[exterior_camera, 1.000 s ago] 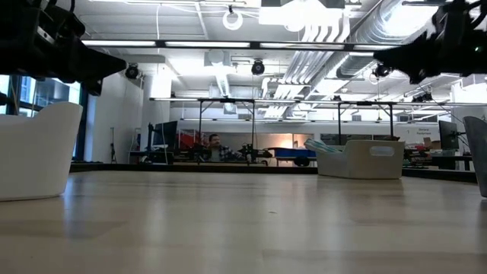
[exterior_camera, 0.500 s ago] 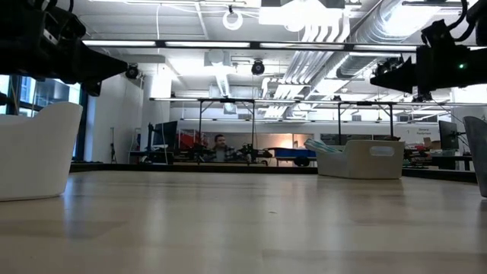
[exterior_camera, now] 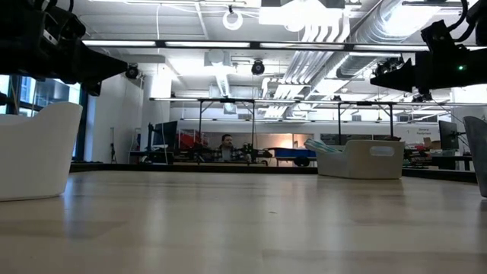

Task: Sort silverware by color (type)
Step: Return to Home Position

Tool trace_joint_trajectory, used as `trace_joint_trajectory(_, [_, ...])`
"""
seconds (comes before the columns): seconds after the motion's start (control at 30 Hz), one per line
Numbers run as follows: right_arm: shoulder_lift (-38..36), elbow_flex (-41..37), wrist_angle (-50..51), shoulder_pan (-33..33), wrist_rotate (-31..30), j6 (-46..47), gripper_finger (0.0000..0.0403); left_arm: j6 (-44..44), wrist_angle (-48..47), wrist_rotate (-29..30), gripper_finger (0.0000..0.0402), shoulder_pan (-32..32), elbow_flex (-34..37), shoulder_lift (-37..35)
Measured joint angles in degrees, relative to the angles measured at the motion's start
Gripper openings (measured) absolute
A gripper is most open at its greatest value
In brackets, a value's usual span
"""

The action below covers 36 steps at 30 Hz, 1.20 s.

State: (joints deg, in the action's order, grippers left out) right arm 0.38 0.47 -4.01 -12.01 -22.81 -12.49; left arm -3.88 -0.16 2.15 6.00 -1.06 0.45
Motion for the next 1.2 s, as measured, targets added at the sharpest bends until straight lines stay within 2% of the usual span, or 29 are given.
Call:
trace_joint_trajectory(0.53, [0.0,0.0,0.0,0.0,0.0,0.0,0.0,0.0,0.0,0.0,0.0001,0.0,0.0,2.8])
trace_joint_trajectory(1.2, [0.0,0.0,0.0,0.0,0.0,0.0,0.0,0.0,0.0,0.0,0.0001,-0.1,0.0,2.8])
